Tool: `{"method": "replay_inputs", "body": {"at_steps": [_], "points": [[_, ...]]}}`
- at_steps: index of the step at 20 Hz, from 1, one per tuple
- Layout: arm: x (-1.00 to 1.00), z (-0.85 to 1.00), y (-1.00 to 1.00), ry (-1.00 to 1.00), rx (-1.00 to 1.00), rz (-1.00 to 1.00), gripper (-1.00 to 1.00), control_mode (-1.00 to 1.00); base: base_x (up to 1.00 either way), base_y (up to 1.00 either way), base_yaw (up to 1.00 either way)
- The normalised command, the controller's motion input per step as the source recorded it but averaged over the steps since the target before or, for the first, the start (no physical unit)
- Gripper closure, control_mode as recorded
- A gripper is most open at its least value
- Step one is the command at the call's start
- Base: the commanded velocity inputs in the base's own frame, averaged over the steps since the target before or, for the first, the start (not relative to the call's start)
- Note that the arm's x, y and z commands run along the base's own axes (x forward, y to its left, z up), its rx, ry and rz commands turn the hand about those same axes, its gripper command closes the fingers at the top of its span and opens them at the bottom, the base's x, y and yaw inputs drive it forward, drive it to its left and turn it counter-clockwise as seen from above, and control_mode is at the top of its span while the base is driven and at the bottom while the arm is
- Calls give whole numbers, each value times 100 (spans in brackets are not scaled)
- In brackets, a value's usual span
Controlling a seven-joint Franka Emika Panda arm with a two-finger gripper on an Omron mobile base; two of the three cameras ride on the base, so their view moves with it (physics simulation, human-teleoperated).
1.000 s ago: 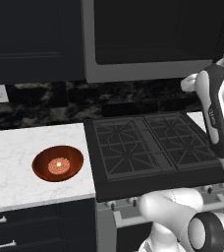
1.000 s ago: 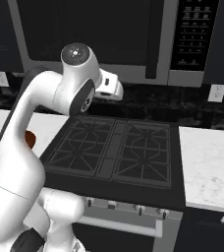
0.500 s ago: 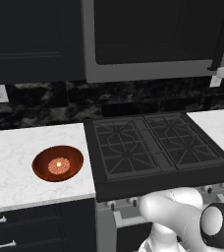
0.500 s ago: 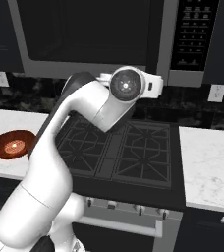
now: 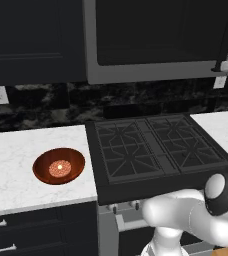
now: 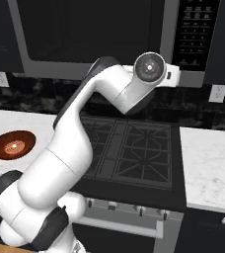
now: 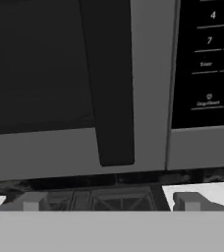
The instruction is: Open the microwave, place the bowl with waffle inside the microwave, then close the microwave door and turn it on.
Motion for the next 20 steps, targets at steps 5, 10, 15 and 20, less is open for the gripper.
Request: {"method": "replay_inputs", "body": {"at_steps": [5,10,15,20], "points": [[11,45,-6,-2,0,2,-100,-100,0,0,0],[37,4,0,-2,0,0,-100,-100,0,0,0],[42,0,0,0,0,0,-100,-100,0,0,0],[41,-1,0,0,1,0,-100,-100,0,0,0]]}}
